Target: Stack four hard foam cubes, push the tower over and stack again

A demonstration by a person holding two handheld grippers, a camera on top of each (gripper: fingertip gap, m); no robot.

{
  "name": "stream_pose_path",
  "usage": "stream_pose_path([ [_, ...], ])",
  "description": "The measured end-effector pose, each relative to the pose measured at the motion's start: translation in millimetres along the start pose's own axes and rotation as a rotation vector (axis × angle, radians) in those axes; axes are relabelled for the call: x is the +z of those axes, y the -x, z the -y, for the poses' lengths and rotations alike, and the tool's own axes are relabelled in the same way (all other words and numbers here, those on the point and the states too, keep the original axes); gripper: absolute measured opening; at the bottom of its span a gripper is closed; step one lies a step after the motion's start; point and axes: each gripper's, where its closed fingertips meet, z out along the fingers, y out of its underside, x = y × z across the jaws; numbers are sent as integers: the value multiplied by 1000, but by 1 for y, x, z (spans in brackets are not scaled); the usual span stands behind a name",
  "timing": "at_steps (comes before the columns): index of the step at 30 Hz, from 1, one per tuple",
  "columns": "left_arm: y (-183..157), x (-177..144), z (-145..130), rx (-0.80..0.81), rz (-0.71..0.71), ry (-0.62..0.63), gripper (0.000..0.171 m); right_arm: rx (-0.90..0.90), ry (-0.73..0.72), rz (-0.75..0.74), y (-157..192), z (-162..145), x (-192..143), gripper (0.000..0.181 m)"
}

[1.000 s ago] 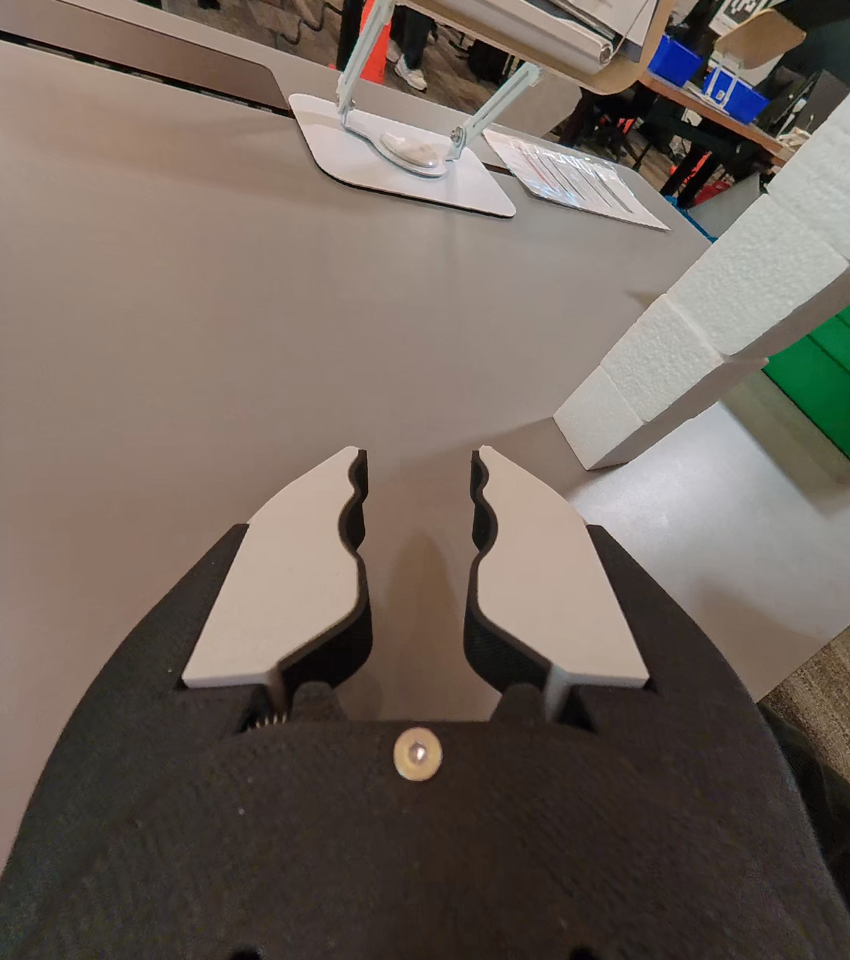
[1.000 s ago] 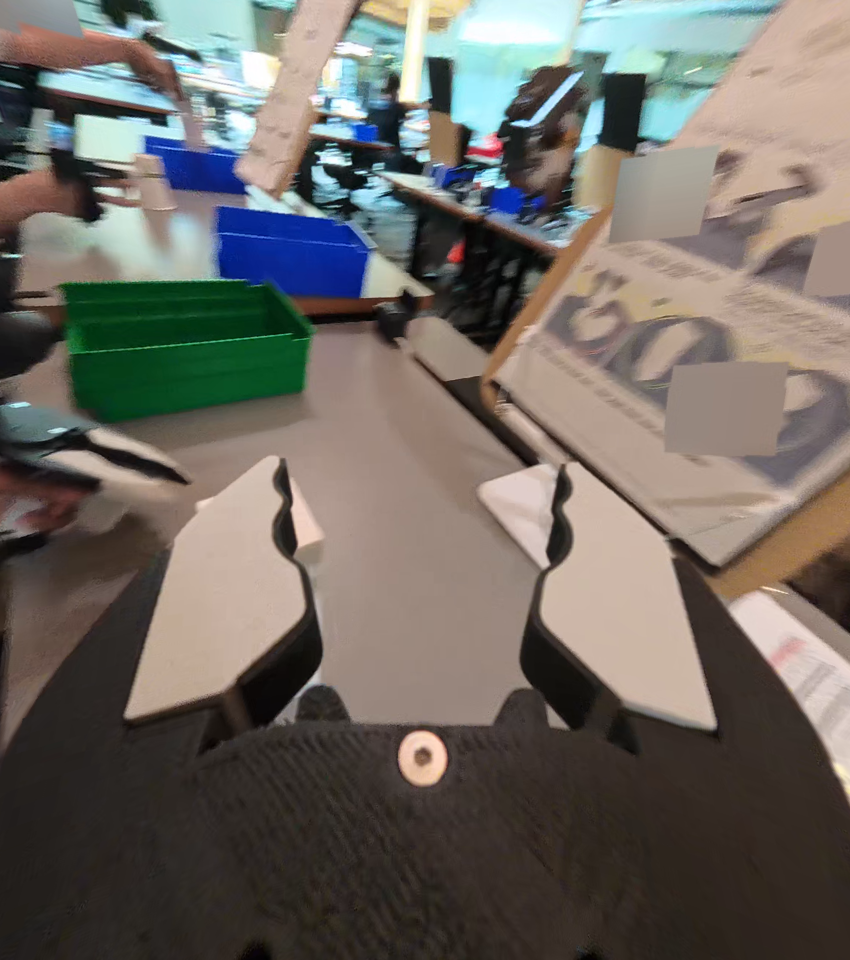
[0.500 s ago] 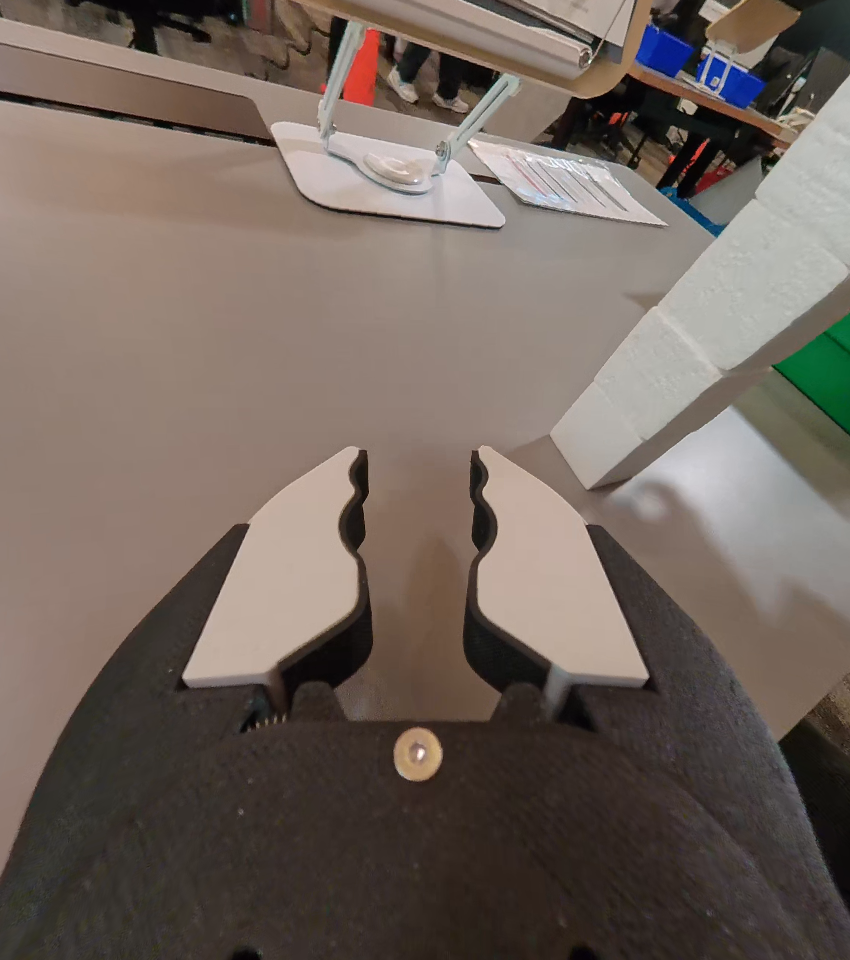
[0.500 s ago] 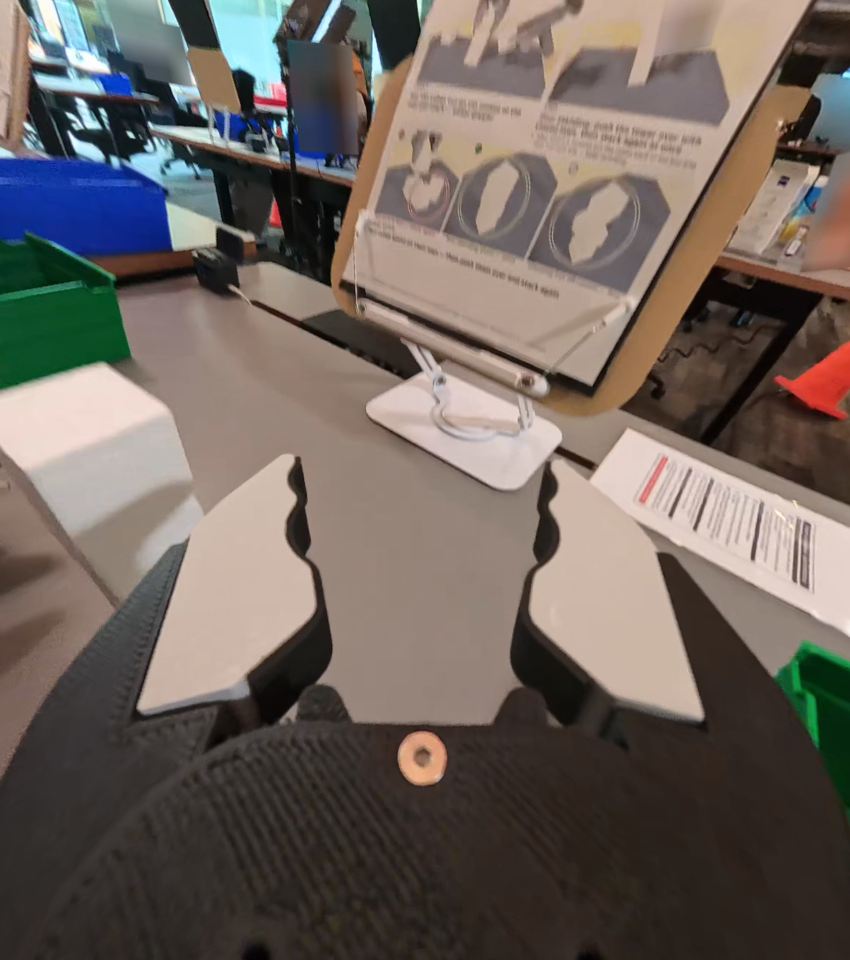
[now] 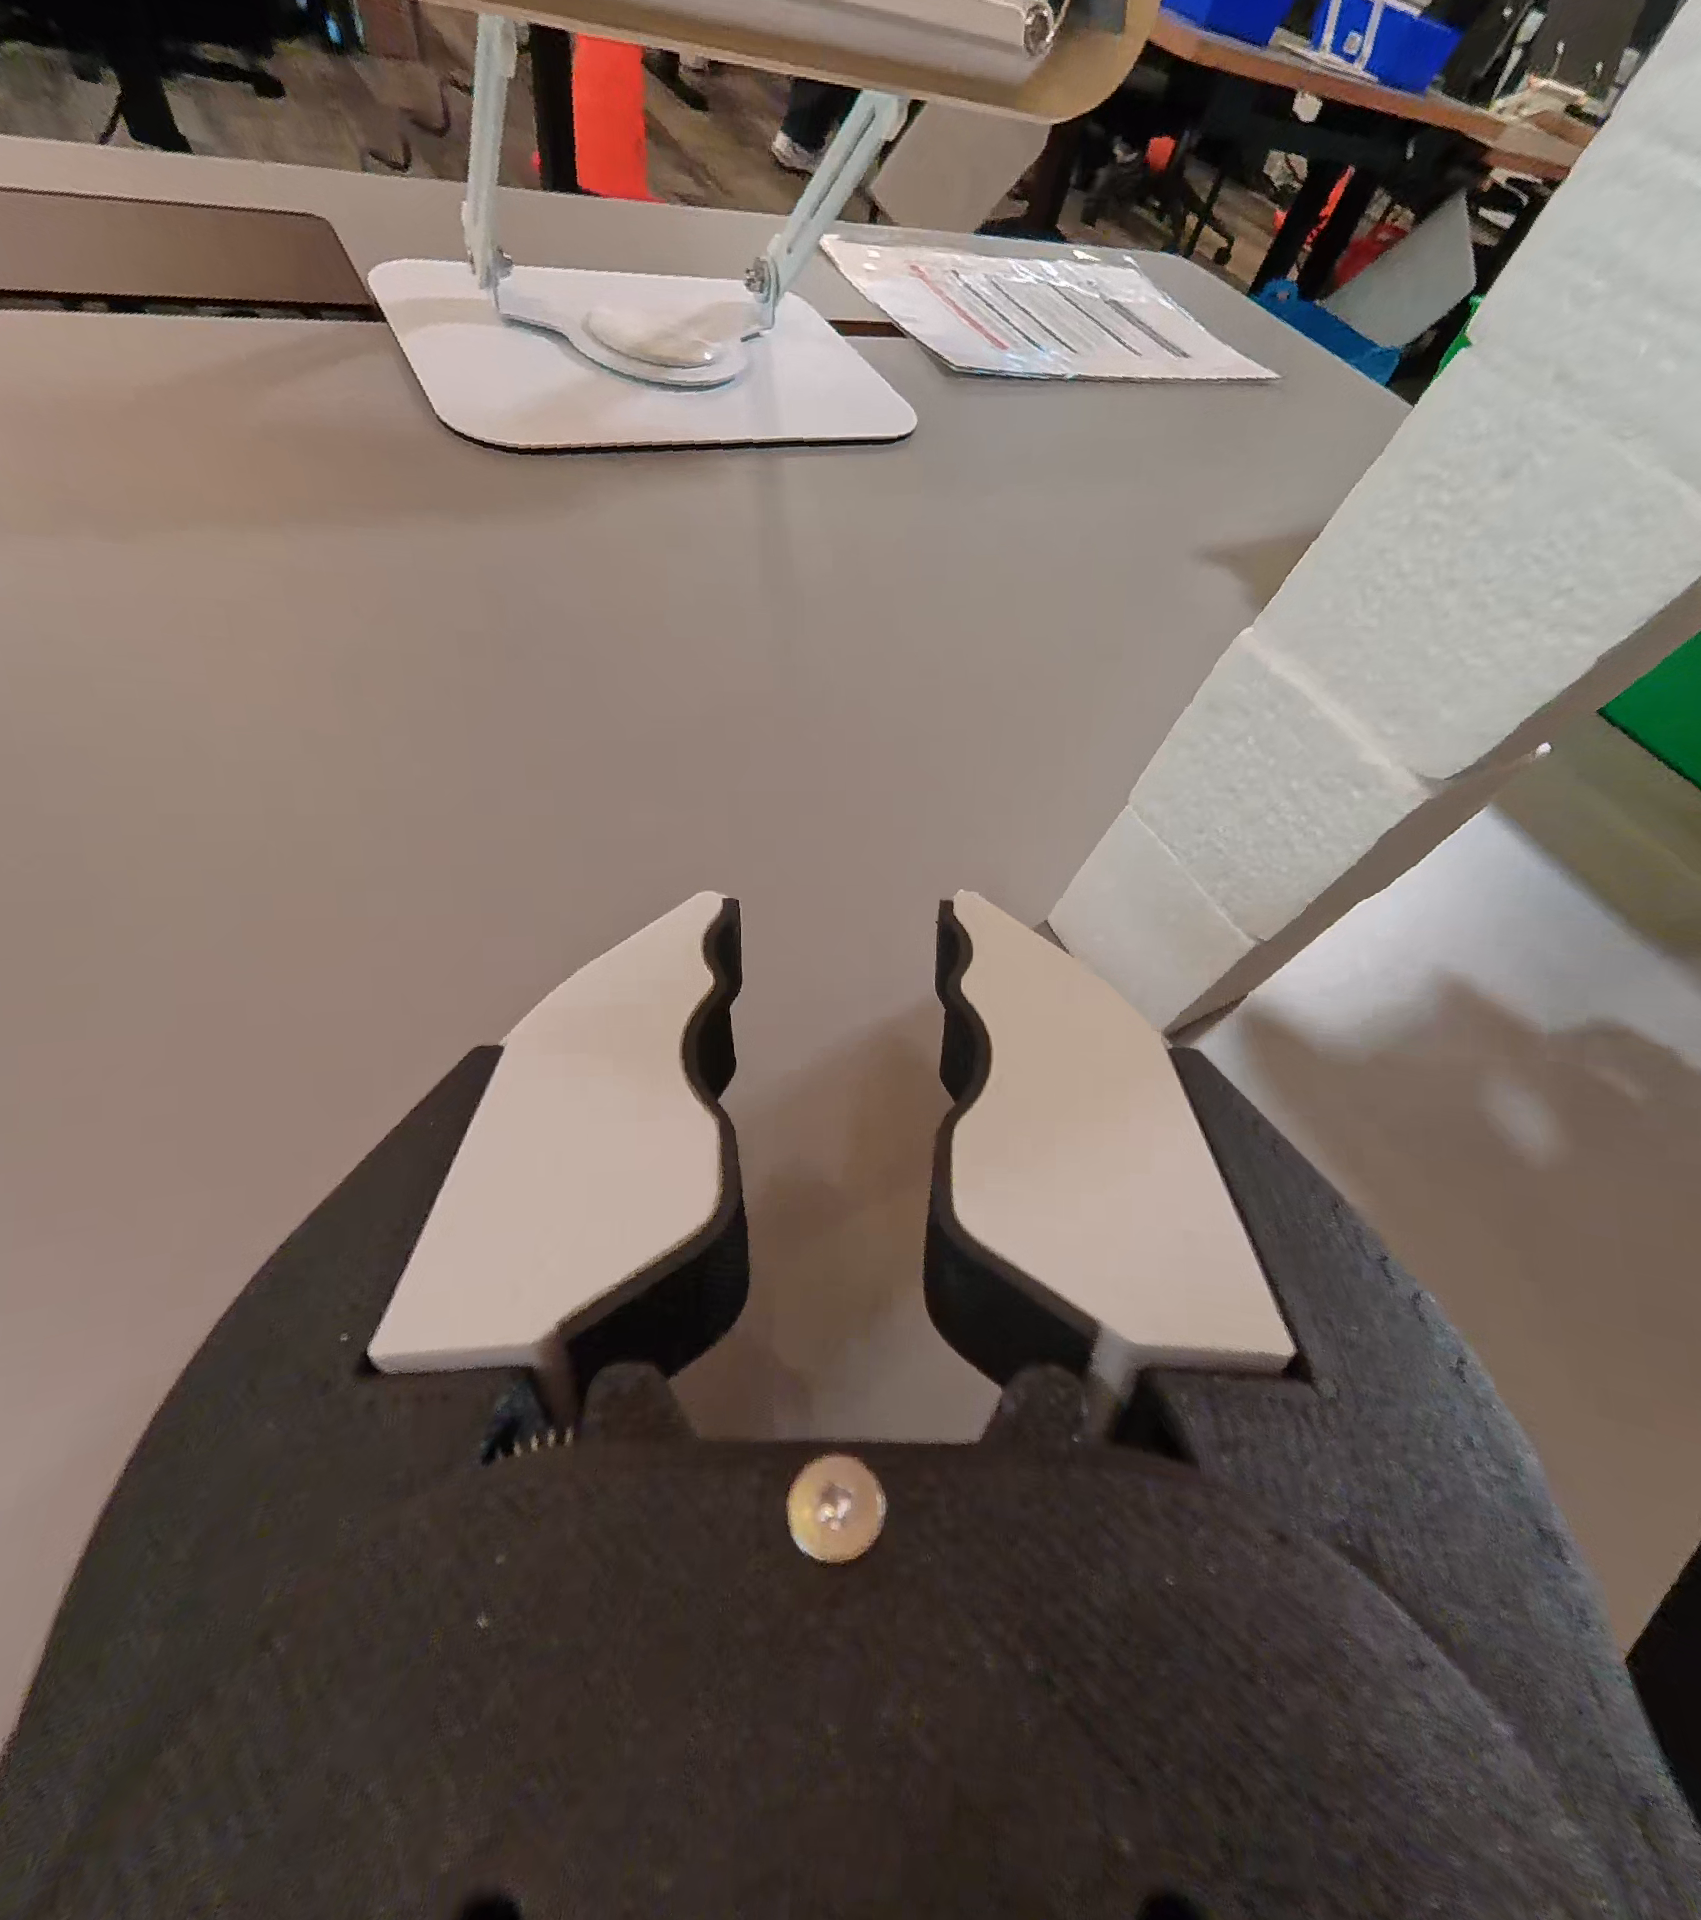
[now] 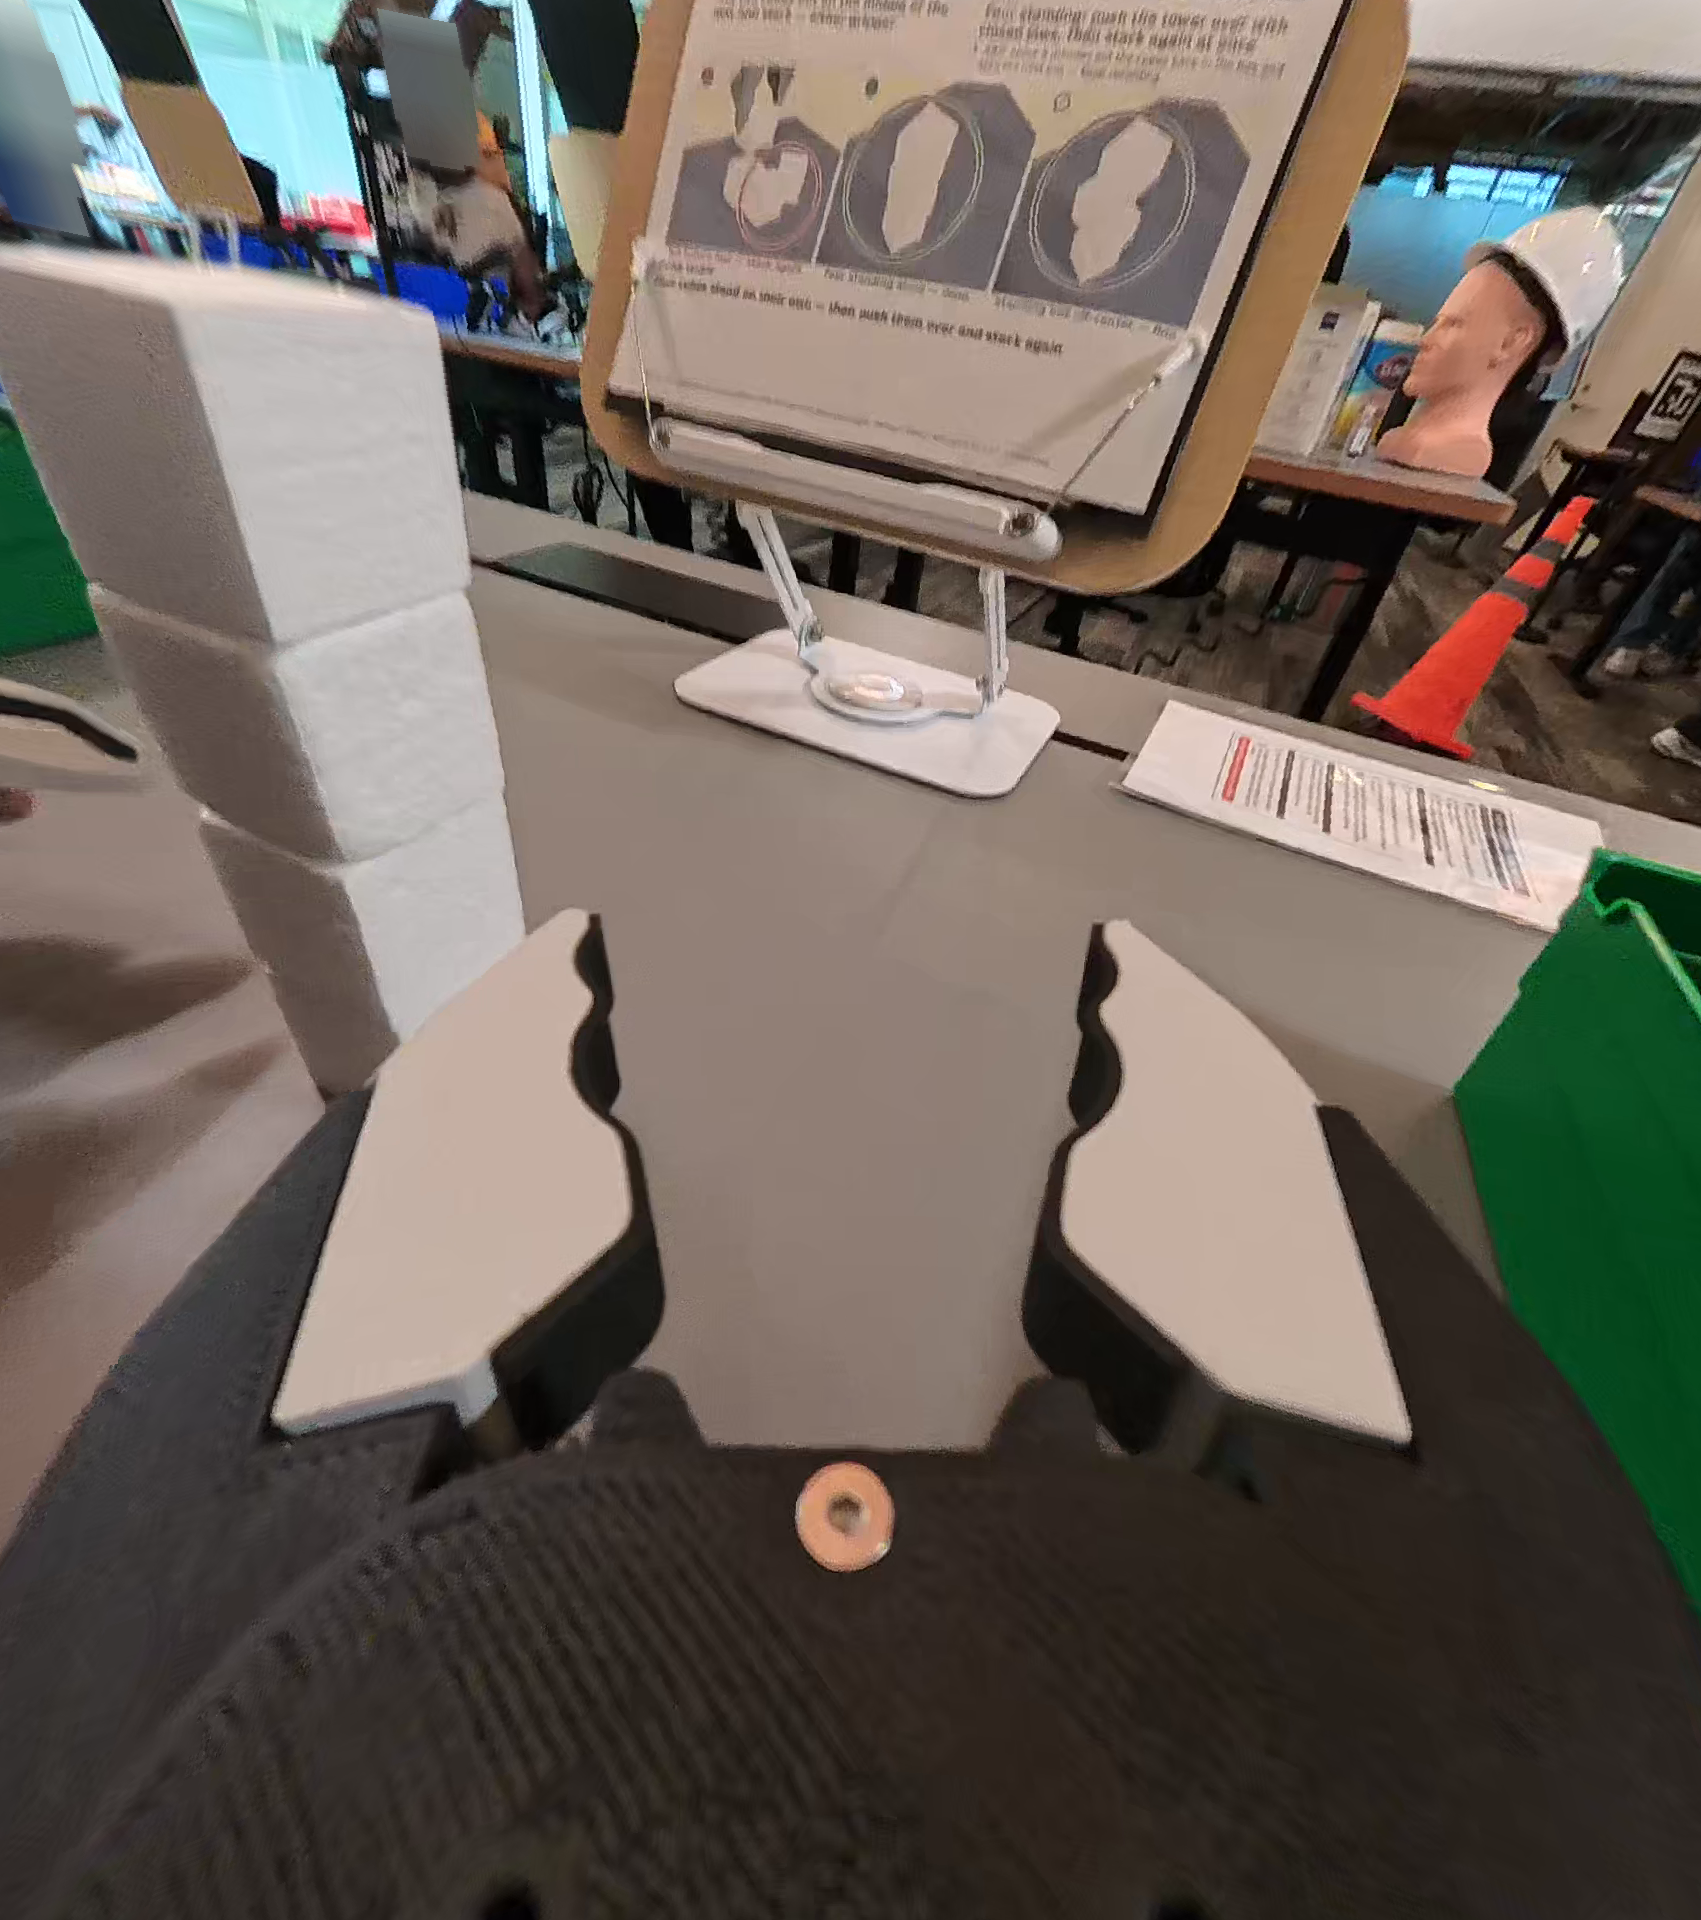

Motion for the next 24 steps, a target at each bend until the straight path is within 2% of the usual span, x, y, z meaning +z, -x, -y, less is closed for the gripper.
stream_pose_path([
  [2,1,-3,-2,-3,2,4,37,46,-48,-7,-1,7,5,100],
  [5,7,-9,-6,-6,22,8,37,105,-25,-4,-5,-1,14,109],
  [8,14,-15,-8,-10,45,7,37,95,-51,-44,-21,1,18,106],
  [10,19,-18,-11,-8,66,14,37,46,1,-93,-33,-3,18,96],
  [13,24,-23,-11,-26,79,6,35,-21,30,-108,-37,-2,22,97],
  [18,23,-24,-12,-21,80,7,35,-11,21,-136,-33,-3,26,102],
  [24,15,-20,-11,29,74,12,37,69,12,-64,-17,1,31,75],
])
